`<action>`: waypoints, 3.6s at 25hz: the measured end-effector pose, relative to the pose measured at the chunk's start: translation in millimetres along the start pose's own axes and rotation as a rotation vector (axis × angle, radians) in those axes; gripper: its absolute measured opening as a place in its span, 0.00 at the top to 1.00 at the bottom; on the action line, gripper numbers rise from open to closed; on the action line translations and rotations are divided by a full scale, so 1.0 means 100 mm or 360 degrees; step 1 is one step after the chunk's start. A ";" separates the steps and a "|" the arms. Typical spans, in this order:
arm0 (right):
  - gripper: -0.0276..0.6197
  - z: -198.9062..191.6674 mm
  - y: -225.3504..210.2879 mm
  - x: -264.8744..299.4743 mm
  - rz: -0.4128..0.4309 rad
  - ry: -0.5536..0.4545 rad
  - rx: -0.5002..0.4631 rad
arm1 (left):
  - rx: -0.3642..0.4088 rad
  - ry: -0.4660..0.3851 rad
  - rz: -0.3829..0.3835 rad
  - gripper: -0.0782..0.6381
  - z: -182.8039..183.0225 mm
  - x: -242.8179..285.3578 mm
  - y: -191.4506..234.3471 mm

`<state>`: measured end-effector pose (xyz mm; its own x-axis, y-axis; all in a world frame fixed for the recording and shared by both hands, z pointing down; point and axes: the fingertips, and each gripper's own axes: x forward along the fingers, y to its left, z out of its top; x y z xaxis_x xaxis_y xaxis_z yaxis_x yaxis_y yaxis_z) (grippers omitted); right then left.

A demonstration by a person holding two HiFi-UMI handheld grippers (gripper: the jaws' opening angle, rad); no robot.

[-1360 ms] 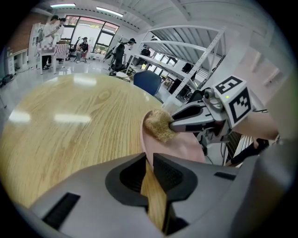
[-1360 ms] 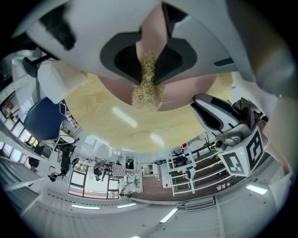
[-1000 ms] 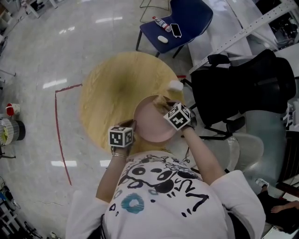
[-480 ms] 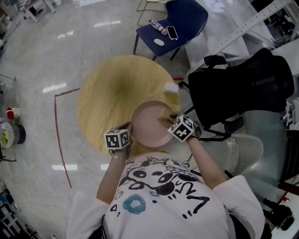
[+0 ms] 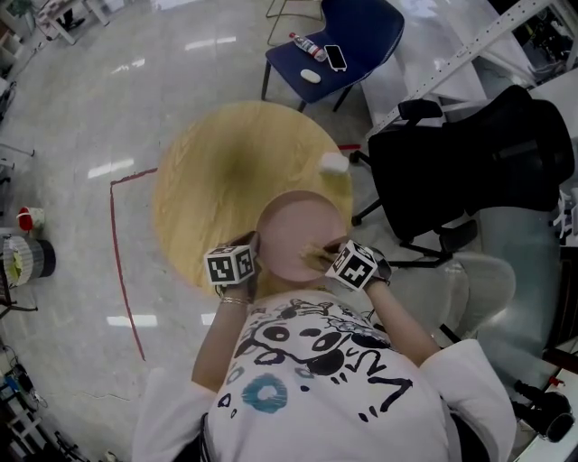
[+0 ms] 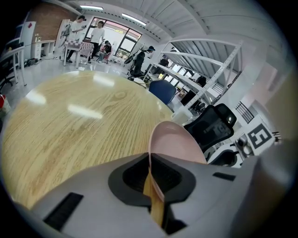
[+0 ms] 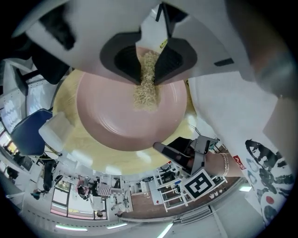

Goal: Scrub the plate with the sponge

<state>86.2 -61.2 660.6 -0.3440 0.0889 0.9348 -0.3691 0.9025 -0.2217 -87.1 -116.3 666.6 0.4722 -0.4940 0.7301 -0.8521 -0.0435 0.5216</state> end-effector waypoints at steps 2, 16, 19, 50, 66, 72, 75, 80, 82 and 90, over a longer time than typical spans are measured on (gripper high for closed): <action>0.81 0.05 0.12 0.05 0.0053 -0.0019 -0.0014 | 0.0007 0.0001 -0.0004 0.85 0.00 0.01 0.00; 0.81 0.64 0.48 0.34 0.0226 -0.0129 -0.0132 | 0.0015 0.0017 -0.0025 0.85 -0.10 -0.04 -0.02; 0.81 0.74 0.45 0.35 0.0219 -0.0131 -0.0117 | 0.0030 0.0020 -0.0032 0.85 -0.12 -0.07 -0.01; 0.81 1.02 -0.79 0.15 -0.0241 -0.0298 0.0178 | 0.0074 0.0041 -0.0056 0.85 -0.13 -0.09 -0.04; 0.81 0.89 -0.11 0.28 -0.0086 -0.0115 -0.0103 | 0.0069 0.0023 -0.0079 0.85 -0.16 -0.10 -0.07; 0.81 0.89 -0.21 0.29 -0.0115 -0.0117 -0.0064 | 0.0097 0.0028 -0.0090 0.85 -0.16 -0.09 -0.07; 0.81 0.91 -0.27 0.27 -0.0166 -0.0155 -0.0014 | 0.0100 0.0033 -0.0095 0.85 -0.18 -0.08 -0.07; 0.81 0.90 -0.42 0.22 -0.0246 -0.0172 0.0023 | 0.0023 -0.0008 -0.0102 0.85 -0.18 -0.10 -0.06; 0.81 0.84 -0.52 0.19 -0.0283 -0.0168 0.0050 | 0.0002 -0.0027 -0.0086 0.85 -0.18 -0.10 -0.05; 0.81 0.42 -0.73 -0.02 -0.0384 -0.0082 0.0132 | -0.0138 -0.0109 -0.0063 0.85 -0.19 -0.13 -0.01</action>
<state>77.3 -145.2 663.7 -0.2800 -0.1485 0.9484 -0.5148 0.8571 -0.0178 -88.0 -93.6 665.2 0.4858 -0.5519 0.6778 -0.8089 0.0100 0.5879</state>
